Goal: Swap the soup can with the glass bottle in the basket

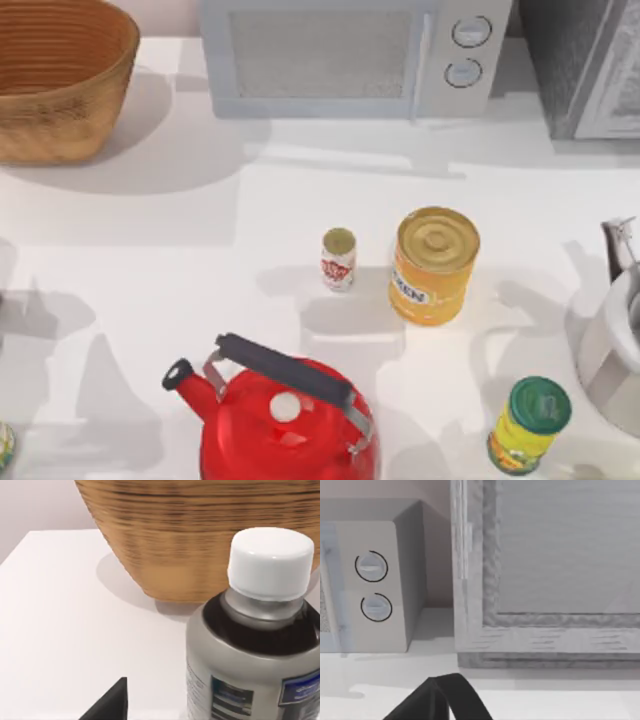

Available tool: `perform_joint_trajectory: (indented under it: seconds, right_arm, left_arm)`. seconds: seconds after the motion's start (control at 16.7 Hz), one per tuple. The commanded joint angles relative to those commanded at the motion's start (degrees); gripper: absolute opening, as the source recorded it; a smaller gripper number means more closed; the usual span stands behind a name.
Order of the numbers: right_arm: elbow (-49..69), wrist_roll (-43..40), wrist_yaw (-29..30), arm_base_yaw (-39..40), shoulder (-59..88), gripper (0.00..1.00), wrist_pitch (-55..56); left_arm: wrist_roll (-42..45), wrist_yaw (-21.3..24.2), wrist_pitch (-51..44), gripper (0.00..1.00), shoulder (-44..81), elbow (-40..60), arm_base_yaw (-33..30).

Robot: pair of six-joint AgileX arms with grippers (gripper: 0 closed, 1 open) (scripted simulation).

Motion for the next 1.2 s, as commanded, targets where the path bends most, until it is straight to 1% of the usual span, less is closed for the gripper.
perform_joint_trajectory:
  seconds: [0.36,0.78,1.2]
  right_arm:
    - [0.00,0.00,0.00,0.00,0.00,1.00,0.00]
    - [0.00,0.00,0.00,0.00,0.00,1.00,0.00]
    - [0.00,0.00,0.00,0.00,0.00,1.00,0.00]
  left_arm:
    - [-0.20,-0.06,-0.15,1.00,-1.53,0.91,-0.42]
    - [-0.94,-3.28,-3.11,1.00,3.67,7.33,-3.43]
    - [-1.77,-6.74,-0.83,1.00,10.03,11.74,-7.08]
